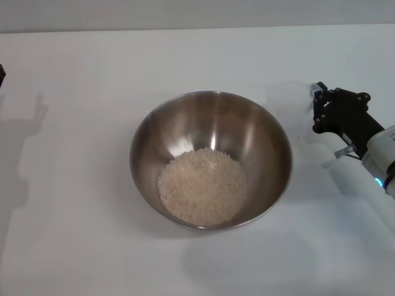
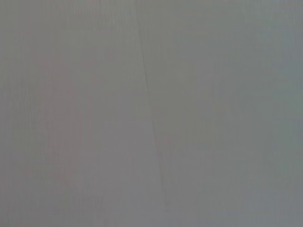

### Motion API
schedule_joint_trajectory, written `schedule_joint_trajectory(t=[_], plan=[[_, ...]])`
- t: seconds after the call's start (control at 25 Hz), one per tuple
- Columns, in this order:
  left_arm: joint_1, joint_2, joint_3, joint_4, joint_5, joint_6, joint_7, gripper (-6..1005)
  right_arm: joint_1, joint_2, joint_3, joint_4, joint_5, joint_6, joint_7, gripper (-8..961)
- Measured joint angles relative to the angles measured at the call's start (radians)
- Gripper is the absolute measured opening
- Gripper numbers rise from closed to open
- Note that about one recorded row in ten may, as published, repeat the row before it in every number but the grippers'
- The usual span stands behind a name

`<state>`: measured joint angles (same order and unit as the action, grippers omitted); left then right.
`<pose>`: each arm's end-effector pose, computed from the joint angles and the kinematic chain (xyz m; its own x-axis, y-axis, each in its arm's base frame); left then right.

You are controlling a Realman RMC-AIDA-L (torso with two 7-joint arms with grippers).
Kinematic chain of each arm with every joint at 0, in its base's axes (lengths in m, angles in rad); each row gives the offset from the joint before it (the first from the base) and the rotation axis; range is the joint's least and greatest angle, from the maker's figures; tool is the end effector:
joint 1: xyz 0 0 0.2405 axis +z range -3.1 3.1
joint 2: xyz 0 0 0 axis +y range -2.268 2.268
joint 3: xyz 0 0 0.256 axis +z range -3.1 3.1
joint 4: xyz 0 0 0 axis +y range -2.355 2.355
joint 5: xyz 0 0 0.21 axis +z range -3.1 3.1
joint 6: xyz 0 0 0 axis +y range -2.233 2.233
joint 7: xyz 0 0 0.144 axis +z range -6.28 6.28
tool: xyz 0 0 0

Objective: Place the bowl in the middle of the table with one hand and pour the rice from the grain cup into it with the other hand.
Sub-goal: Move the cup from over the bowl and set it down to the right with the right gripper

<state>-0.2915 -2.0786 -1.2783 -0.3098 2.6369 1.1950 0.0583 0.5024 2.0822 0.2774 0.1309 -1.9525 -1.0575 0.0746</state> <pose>-0.3388 0.3129 0.0175 0.8036 -0.1540 0.5750 0.5840 0.0169 -0.8116 0.3183 0.3286 -0.0598 0.8356 -0.0697 -0.5448 -0.5285 -0.3724 -0.7629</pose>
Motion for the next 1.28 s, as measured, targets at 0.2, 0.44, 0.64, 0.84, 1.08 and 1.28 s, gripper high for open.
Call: schedule_joint_trajectory(t=[0.2,0.44,0.64,0.84,1.08,1.28], plan=[[-0.002,0.0,0.002,0.0,0.0,0.0,0.0,819,0.003,0.001,-0.001,0.0,-0.01,0.004,-0.001,79],[-0.004,0.0,0.002,-0.001,0.0,0.0,0.0,818,0.006,0.002,0.008,0.016,-0.009,0.034,-0.001,113],[-0.006,0.0,0.002,-0.002,0.0,0.0,0.0,818,0.005,0.002,0.0,0.027,-0.009,0.045,-0.001,142],[-0.006,0.0,0.002,-0.001,0.0,0.0,0.0,818,-0.01,0.002,-0.002,0.043,-0.009,0.033,-0.001,240],[-0.006,0.0,0.002,0.002,0.0,0.0,0.0,819,-0.046,0.001,-0.013,0.055,-0.008,-0.025,-0.002,412],[-0.009,0.0,0.002,0.006,0.0,0.0,0.0,818,-0.081,-0.001,-0.015,0.065,-0.008,-0.072,-0.002,483]])
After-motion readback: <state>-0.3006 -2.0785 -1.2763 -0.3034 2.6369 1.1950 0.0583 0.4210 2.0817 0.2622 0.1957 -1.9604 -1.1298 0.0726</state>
